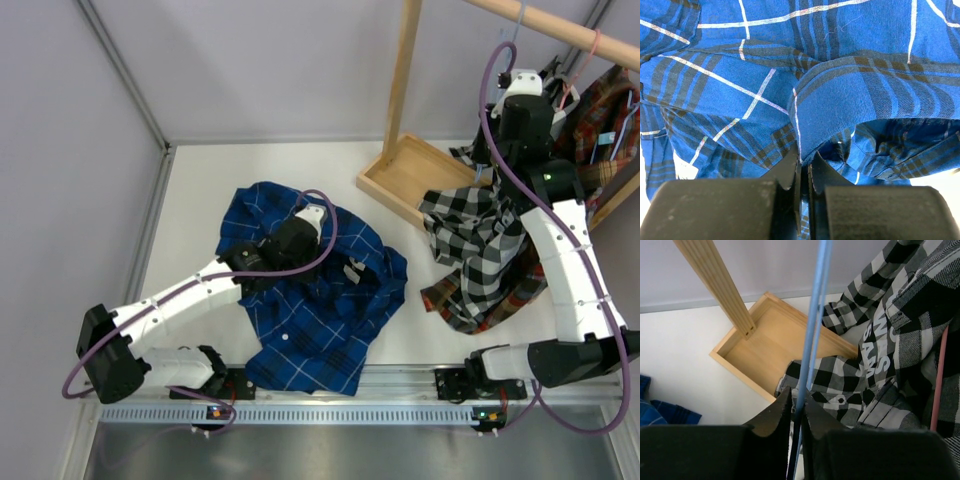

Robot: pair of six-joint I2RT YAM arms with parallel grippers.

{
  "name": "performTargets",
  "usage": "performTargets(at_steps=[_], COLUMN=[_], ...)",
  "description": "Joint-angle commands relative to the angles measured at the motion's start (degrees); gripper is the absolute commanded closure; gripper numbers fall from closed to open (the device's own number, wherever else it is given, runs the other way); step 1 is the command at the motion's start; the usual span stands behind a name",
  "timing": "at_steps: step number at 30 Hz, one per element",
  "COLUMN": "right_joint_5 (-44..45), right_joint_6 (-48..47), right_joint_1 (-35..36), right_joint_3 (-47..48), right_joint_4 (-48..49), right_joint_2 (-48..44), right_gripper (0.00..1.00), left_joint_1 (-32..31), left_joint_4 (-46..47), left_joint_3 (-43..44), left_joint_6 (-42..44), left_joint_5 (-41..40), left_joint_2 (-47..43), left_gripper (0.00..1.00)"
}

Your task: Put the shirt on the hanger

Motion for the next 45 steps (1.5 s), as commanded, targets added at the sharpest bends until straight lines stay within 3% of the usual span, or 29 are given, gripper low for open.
performTargets(at_steps=[1, 6, 23, 30, 39, 45], right_joint_5=[2.35, 3.41, -3.8, -5.55, -16.26, -34.8], right_joint_6=[0.21, -0.85, -8.57, -10.52, -7.89, -2.7], right_joint_1=[-1.26, -1.18, -1.26, -1.18, -1.18, -1.27], right_joint_3=[1.99, 2.17, 1.82, 6.47, 2.8, -11.17], right_joint_4=[1.44, 1.71, 7.76, 8.56, 10.76, 9.53], right_joint_2=[-1.34, -2.3, -7.23, -6.26, -10.39, -20.05], right_gripper=[0.92, 1.0, 1.0, 1.0, 1.0, 1.0], left_joint_1=[0.14, 0.14, 0.14, 0.14, 0.23, 1.19], left_joint_4=[2.47, 2.65, 3.26, 3.44, 4.32, 4.85], left_joint_3=[-0.34, -0.43, -0.34, -0.52, 0.36, 3.79], left_joint_6=[0.35, 0.35, -1.15, -1.23, -3.43, -6.15], left_joint_5=[-0.04, 0.04, -1.36, -1.18, -4.86, -10.14], left_joint_2=[-1.28, -1.02, -0.84, -1.11, -1.72, -1.99], left_gripper=[1.0, 1.0, 1.0, 1.0, 1.0, 1.0])
